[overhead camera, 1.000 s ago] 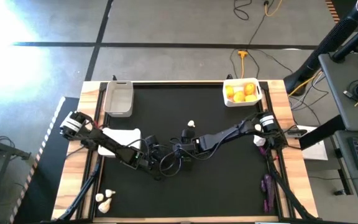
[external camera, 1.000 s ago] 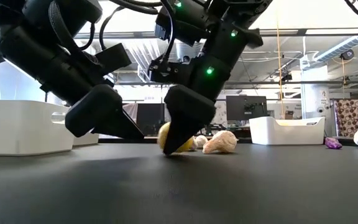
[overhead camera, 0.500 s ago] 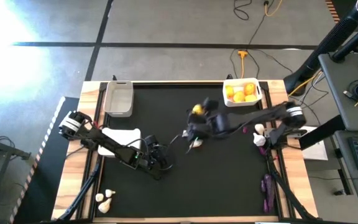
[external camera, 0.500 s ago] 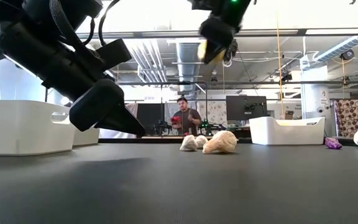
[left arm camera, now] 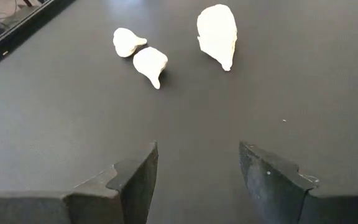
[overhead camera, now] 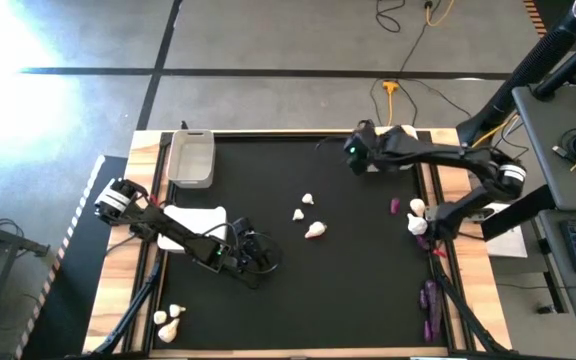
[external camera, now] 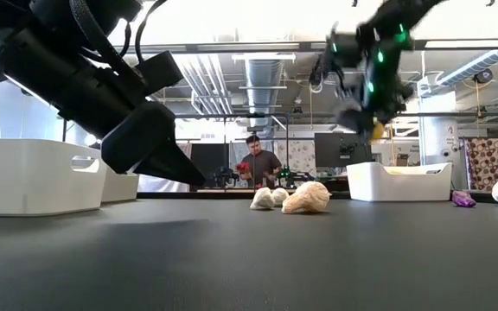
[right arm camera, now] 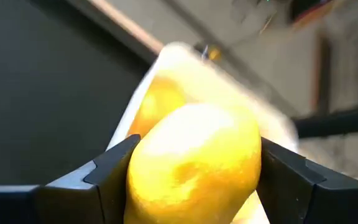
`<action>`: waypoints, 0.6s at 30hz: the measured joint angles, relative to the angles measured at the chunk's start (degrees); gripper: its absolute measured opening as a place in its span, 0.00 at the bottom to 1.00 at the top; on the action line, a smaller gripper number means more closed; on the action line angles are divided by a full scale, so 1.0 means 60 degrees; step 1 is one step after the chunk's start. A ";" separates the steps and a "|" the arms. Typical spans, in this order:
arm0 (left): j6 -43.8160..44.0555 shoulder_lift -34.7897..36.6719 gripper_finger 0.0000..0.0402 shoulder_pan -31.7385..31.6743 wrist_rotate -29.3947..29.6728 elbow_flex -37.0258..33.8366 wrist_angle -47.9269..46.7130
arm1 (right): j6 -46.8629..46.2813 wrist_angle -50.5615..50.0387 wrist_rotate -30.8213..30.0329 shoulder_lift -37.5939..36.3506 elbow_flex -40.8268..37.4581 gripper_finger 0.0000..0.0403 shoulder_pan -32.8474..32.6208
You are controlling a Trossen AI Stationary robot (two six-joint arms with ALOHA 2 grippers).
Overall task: Sort produce into baskets
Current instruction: Put the yellow lemon into the top white bin, then put the white garlic into the bottom white bin
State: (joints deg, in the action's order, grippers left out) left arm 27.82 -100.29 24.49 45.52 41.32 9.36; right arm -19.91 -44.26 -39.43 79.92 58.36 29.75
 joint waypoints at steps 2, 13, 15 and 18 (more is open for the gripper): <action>0.0058 0.0000 0.52 0.0018 -0.0001 0.0000 0.0011 | 0.0070 0.0779 0.0789 0.0021 -0.0609 0.66 0.0767; 0.0242 0.0000 0.52 0.0058 -0.0005 -0.0011 0.0004 | 0.0517 0.2592 0.1579 0.0270 -0.1451 0.78 0.2613; 0.0246 0.0000 0.52 0.0058 -0.0005 -0.0011 0.0005 | 0.0679 0.2591 0.1584 0.0265 -0.1271 0.81 0.2611; 0.0244 0.0000 0.52 0.0058 -0.0005 -0.0011 0.0018 | 0.0686 0.2174 0.1690 0.0185 -0.0840 0.84 0.2483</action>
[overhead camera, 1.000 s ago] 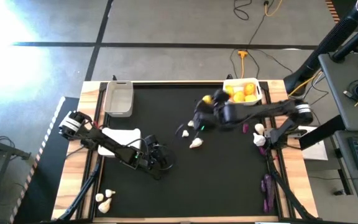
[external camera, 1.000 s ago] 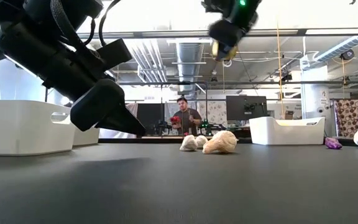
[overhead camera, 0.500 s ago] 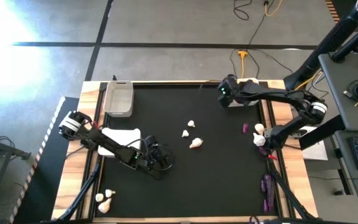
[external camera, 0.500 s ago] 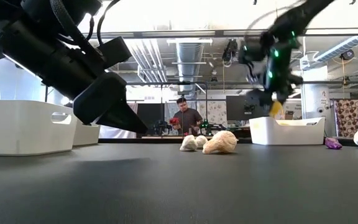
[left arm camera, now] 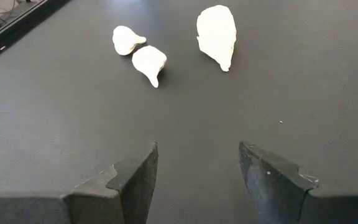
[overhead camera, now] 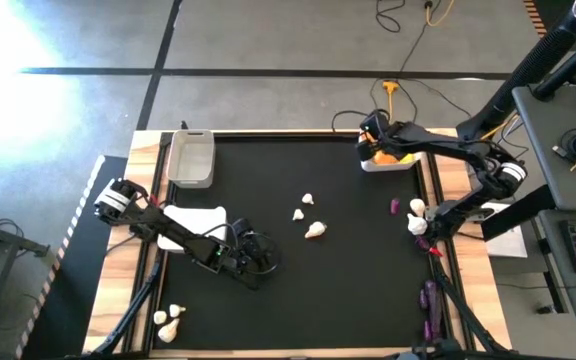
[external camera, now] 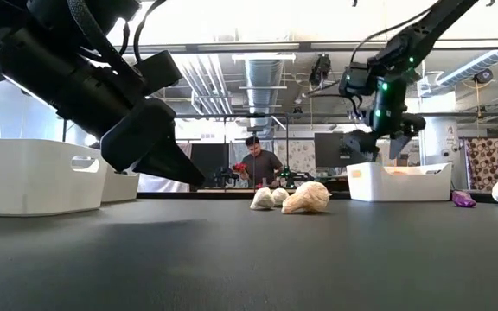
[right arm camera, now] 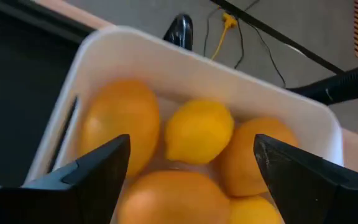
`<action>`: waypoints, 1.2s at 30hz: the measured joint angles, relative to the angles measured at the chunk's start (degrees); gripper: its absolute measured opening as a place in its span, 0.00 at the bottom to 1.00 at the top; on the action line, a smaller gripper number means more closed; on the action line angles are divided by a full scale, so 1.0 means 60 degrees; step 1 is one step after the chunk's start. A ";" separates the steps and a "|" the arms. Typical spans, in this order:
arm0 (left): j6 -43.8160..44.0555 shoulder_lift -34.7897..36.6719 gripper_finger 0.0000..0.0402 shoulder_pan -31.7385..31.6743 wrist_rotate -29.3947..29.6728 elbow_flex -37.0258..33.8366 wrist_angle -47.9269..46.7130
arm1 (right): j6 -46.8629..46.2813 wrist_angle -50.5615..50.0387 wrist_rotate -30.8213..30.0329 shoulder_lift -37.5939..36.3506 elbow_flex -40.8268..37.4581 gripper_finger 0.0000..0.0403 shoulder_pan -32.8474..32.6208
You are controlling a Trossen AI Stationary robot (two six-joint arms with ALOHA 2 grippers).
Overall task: Sort produce into baskets
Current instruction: Put the white garlic into the bottom white bin
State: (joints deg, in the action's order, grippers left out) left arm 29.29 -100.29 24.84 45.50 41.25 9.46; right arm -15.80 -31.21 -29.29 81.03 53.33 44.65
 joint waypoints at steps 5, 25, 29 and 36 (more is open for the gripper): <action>-0.0154 0.0000 0.52 0.0000 0.0005 -0.0004 0.0037 | 0.0030 -0.0404 0.1208 -0.0572 0.0673 0.85 -0.0970; -0.0807 -0.0360 0.52 -0.0060 0.0087 -0.0007 0.1462 | 0.0489 0.3046 0.2233 0.0309 -0.0846 0.81 -0.9332; -0.0813 -0.0443 0.52 -0.0080 0.0102 -0.0007 0.1684 | 0.0564 0.3143 0.2121 0.0948 -0.0846 0.81 -0.9338; -0.1389 -0.0843 0.52 -0.0080 0.0109 -0.0007 0.2627 | 0.0889 0.3257 0.2188 0.1947 -0.0807 0.81 -0.8939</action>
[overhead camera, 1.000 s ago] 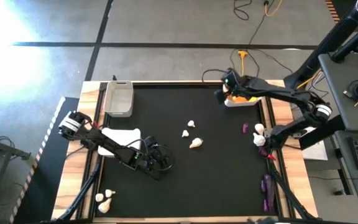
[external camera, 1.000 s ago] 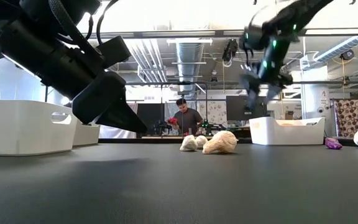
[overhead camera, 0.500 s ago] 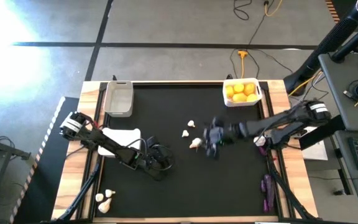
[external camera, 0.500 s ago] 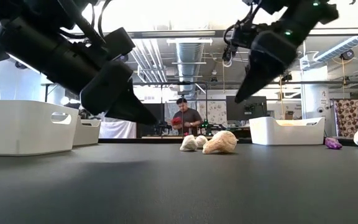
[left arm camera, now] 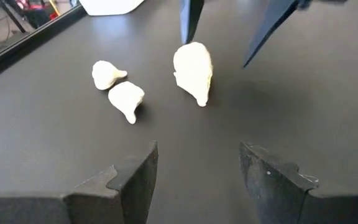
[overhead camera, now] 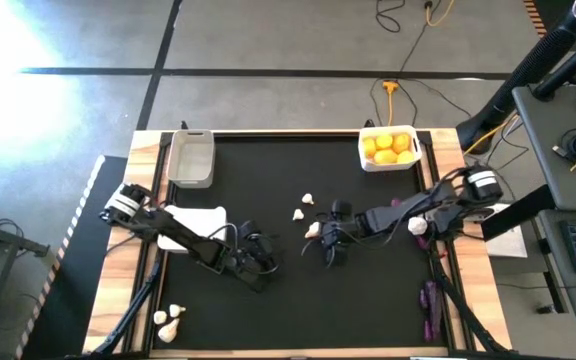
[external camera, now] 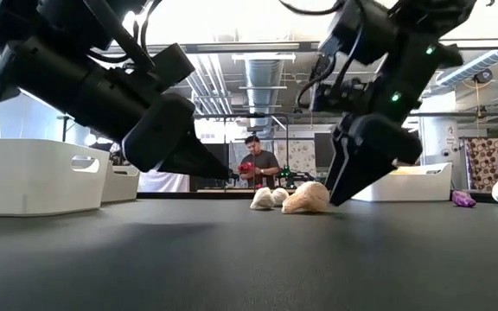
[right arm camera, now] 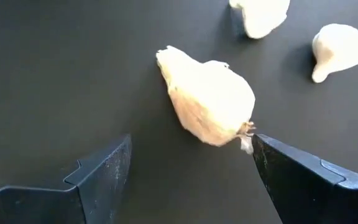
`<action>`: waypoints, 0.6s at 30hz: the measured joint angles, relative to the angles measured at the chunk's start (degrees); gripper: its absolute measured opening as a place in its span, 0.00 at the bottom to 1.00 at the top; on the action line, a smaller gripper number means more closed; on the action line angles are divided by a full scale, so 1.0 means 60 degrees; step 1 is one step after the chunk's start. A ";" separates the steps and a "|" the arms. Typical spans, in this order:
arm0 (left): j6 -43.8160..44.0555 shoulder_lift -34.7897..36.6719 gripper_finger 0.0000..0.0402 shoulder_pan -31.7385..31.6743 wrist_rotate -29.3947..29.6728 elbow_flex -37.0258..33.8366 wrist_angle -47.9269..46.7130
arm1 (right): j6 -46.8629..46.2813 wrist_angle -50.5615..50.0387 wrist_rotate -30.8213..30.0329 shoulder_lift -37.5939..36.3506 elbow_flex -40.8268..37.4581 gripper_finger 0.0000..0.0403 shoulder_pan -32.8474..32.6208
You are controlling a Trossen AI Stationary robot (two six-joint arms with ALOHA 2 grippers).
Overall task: Sort produce into baskets
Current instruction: Put the white garlic into the bottom white bin
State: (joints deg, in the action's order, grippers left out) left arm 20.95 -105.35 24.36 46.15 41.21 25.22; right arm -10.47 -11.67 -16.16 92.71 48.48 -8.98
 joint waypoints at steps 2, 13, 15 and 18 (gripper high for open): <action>-0.0166 -0.0199 0.52 -0.0004 0.0000 0.0000 0.0334 | 0.0001 0.0125 0.0320 0.0314 0.0166 0.81 0.0013; -0.1626 -0.1386 0.56 -0.0076 -0.0004 0.0049 0.3352 | 0.0181 0.0212 0.1865 0.1786 0.1872 0.81 0.0002; -0.1654 -0.1545 0.58 -0.0140 -0.0006 0.0138 0.3355 | 0.0231 0.0255 0.2054 0.1977 0.2117 0.81 -0.0014; -0.1589 -0.1789 0.62 -0.0271 -0.0007 0.0261 0.3376 | 0.0257 0.0196 0.2054 0.2224 0.2375 0.81 -0.0045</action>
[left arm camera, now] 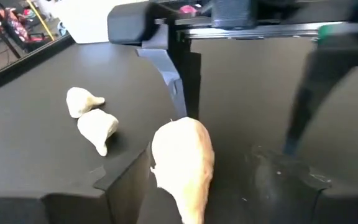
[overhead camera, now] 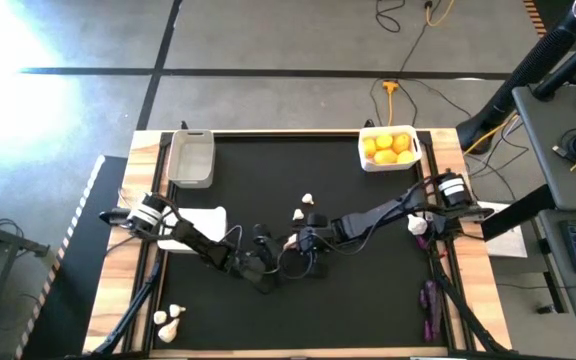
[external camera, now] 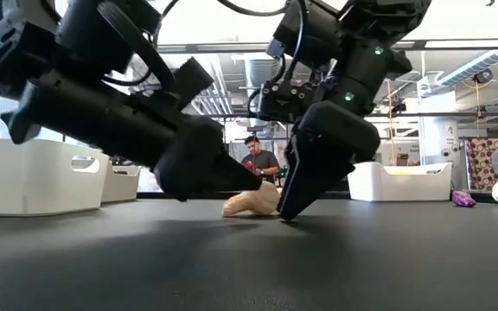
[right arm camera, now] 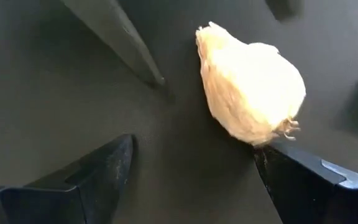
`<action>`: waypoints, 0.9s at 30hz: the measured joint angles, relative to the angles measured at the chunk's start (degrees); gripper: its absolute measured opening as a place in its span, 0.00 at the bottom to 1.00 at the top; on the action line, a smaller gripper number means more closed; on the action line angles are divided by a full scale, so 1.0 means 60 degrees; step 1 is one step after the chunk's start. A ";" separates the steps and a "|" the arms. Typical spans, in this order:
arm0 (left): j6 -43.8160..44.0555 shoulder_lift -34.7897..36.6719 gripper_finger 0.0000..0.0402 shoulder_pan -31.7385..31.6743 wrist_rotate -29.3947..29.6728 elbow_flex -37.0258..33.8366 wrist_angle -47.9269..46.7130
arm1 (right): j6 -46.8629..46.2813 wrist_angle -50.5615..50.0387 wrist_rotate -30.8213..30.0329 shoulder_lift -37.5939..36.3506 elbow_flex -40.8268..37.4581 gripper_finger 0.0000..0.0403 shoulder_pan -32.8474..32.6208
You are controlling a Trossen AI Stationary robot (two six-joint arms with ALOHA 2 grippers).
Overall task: Sort produce into baskets
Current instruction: Put the white garlic into the bottom white bin
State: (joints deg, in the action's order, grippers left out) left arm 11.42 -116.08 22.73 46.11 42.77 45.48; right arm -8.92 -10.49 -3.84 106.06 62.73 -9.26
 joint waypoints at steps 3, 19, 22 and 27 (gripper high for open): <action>0.0231 -0.0299 0.66 -0.0154 -0.0001 0.0124 0.0002 | 0.0023 0.0005 0.0129 0.0129 0.0201 0.81 -0.0024; 0.0342 -0.0827 0.59 -0.0428 0.0056 0.0322 0.0010 | 0.0023 -0.0936 0.0218 0.0066 0.0920 0.81 -0.0334; 0.0273 -0.0822 0.50 -0.0432 0.0054 0.0311 0.0006 | -0.0113 -0.1795 0.0085 -0.0024 0.1409 0.81 -0.0507; 0.0149 -0.0822 0.35 -0.0432 0.0068 0.0379 -0.0067 | -0.0554 -0.4510 -0.0835 -0.0284 0.2557 0.81 -0.0994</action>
State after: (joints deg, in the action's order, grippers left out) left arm 12.31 -121.01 20.14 46.52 45.05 45.08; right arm -12.25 -37.56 -8.85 104.36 78.08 -15.22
